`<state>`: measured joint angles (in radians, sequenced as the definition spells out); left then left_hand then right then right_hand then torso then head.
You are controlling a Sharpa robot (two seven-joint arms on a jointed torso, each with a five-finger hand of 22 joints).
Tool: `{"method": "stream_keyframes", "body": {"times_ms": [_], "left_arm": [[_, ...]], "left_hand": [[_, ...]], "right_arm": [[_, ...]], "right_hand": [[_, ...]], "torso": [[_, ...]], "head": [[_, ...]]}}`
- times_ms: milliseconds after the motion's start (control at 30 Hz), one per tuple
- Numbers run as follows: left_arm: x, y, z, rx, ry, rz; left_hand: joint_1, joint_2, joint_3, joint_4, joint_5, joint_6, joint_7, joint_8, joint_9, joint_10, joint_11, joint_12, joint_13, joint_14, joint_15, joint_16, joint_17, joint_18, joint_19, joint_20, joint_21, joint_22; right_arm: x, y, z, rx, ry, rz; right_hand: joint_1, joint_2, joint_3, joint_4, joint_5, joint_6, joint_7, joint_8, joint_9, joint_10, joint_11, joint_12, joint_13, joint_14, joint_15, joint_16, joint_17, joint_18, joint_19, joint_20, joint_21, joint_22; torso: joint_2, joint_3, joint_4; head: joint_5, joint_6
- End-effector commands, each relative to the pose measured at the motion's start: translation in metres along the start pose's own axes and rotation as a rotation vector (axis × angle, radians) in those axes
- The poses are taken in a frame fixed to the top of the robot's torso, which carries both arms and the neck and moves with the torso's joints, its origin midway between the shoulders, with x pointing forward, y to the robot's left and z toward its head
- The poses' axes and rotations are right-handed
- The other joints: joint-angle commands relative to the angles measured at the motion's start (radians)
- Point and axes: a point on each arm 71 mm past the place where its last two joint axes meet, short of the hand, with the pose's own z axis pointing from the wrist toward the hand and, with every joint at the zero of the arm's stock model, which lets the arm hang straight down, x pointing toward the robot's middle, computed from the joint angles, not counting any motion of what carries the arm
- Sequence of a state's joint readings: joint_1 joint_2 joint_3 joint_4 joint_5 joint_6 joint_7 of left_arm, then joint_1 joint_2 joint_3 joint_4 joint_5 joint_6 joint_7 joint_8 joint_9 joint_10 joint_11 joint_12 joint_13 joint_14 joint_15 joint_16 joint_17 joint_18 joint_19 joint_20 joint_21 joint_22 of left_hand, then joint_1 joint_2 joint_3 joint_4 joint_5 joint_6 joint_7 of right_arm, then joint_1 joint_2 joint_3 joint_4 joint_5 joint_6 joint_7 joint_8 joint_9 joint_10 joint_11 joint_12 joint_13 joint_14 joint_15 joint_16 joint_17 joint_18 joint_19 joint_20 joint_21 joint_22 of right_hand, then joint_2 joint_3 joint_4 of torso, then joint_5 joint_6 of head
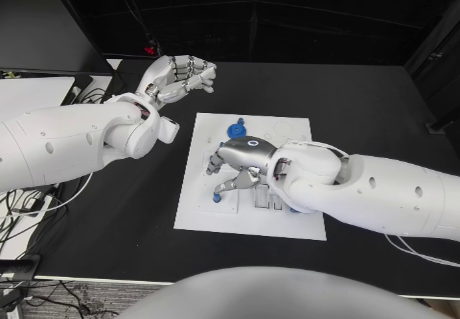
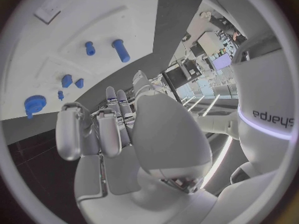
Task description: Assemble the parts on the task board
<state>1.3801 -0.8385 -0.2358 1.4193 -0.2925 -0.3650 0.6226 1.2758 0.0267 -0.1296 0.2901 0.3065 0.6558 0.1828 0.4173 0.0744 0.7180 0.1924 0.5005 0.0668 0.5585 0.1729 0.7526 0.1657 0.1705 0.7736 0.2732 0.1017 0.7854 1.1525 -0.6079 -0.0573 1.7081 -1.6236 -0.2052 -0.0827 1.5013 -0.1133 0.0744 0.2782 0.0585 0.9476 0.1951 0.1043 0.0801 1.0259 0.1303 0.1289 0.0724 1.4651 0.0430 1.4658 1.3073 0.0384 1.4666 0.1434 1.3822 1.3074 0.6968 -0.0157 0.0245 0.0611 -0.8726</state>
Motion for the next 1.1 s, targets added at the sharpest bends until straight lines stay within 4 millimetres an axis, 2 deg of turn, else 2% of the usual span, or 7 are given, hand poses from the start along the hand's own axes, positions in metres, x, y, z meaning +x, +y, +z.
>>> {"method": "stream_keyframes", "body": {"times_ms": [33,400,567,767,933,1033,1100], "left_arm": [[-0.001,-0.001,0.000,0.014,0.001,-0.004],[0.000,0.003,0.001,0.009,-0.005,0.001],[0.004,0.007,0.002,0.004,0.000,-0.002],[0.012,0.012,0.002,-0.001,0.012,-0.012],[0.015,0.014,0.002,-0.005,0.016,-0.015],[0.016,0.015,0.002,-0.007,0.017,-0.016],[0.017,0.015,0.002,-0.007,0.018,-0.017]], "left_hand": [[0.004,0.005,-0.007,0.001,0.004,-0.004,0.053,0.006,-0.001,-0.009,0.000,0.005,0.000,-0.006,-0.001,0.004,-0.001,0.008,0.001,0.003,-0.001,-0.001],[0.004,0.004,-0.009,0.002,0.004,-0.009,0.054,0.007,-0.002,-0.010,0.001,0.007,-0.001,-0.006,-0.001,0.005,-0.003,0.008,0.002,0.003,0.000,-0.002],[0.003,0.004,-0.012,0.002,0.004,-0.014,0.055,0.008,-0.003,-0.011,0.001,0.009,-0.001,-0.006,-0.001,0.007,-0.004,0.008,0.002,0.003,0.000,-0.002],[0.003,0.004,-0.014,0.002,0.004,-0.018,0.055,0.009,-0.003,-0.012,0.001,0.010,-0.001,-0.006,0.000,0.008,-0.006,0.007,0.002,0.003,0.000,-0.003],[0.003,0.004,-0.014,0.002,0.004,-0.018,0.055,0.009,-0.003,-0.012,0.001,0.010,-0.001,-0.006,0.000,0.008,-0.006,0.007,0.002,0.003,0.000,-0.003],[0.003,0.004,-0.014,0.002,0.004,-0.018,0.055,0.009,-0.003,-0.012,0.001,0.010,-0.001,-0.006,0.000,0.008,-0.006,0.007,0.002,0.003,0.000,-0.003],[0.003,0.004,-0.014,0.002,0.004,-0.018,0.055,0.009,-0.003,-0.012,0.001,0.010,-0.001,-0.006,0.000,0.008,-0.006,0.007,0.002,0.003,0.000,-0.003]], "right_arm": [[-0.027,-0.003,-0.016,-0.038,-0.272,0.250],[-0.051,-0.053,-0.093,0.214,-0.343,0.540],[-0.049,-0.072,-0.120,0.344,-0.300,0.598],[-0.046,-0.085,-0.148,0.455,-0.281,0.677],[-0.042,-0.094,-0.168,0.545,-0.252,0.728],[-0.034,-0.096,-0.177,0.592,-0.223,0.747],[-0.028,-0.097,-0.182,0.622,-0.205,0.757]], "right_hand": [[-0.008,0.010,0.002,-0.001,0.047,0.009,-0.001,0.007,0.001,0.007,-0.001,0.014,-0.002,0.057,0.002,-0.003,0.016,0.009,0.019,0.006,0.008,0.185],[-0.121,0.020,-0.062,0.006,0.242,-0.038,0.005,0.002,-0.005,-0.014,0.003,0.069,0.002,0.053,0.006,-0.004,0.004,0.014,0.007,0.009,-0.011,0.177],[-0.191,0.024,-0.121,0.008,0.260,-0.111,-0.006,0.008,-0.008,-0.015,-0.012,0.129,0.023,0.036,-0.005,-0.025,-0.044,0.029,-0.027,0.002,-0.071,0.152],[-0.234,0.054,-0.187,0.003,0.247,-0.162,-0.026,0.087,0.008,-0.019,-0.035,0.349,0.150,-0.066,-0.028,-0.145,-0.262,0.070,-0.145,-0.020,-0.262,0.072],[-0.261,0.059,-0.226,0.008,0.233,-0.239,-0.047,0.193,0.027,-0.136,-0.060,0.841,0.493,-0.169,-0.049,-0.226,-0.411,0.107,-0.284,-0.033,-0.502,-0.029],[-0.293,0.046,-0.226,0.007,0.224,-0.277,-0.057,0.255,0.037,0.023,-0.076,1.190,0.916,-0.199,-0.049,-0.208,-0.401,0.123,-0.353,-0.033,-0.615,-0.071],[-0.323,0.034,-0.223,0.010,0.226,-0.287,-0.059,0.305,0.045,0.215,-0.080,1.342,1.181,-0.148,-0.049,-0.117,-0.255,0.119,-0.354,-0.032,-0.613,-0.060]], "torso": [[-0.003,-0.0020,-0.0004],[-0.002,-0.0029,-0.0007],[-0.004,-0.0028,-0.0007],[-0.006,-0.0013,0.0031],[-0.006,-0.0032,0.0009],[-0.008,-0.0039,0.0009],[-0.007,-0.0048,0.0014]], "head": [[-0.009,0.000],[-0.051,0.000],[-0.094,0.000],[-0.146,0.000],[-0.179,0.000],[-0.195,0.000],[-0.201,0.000]]}}
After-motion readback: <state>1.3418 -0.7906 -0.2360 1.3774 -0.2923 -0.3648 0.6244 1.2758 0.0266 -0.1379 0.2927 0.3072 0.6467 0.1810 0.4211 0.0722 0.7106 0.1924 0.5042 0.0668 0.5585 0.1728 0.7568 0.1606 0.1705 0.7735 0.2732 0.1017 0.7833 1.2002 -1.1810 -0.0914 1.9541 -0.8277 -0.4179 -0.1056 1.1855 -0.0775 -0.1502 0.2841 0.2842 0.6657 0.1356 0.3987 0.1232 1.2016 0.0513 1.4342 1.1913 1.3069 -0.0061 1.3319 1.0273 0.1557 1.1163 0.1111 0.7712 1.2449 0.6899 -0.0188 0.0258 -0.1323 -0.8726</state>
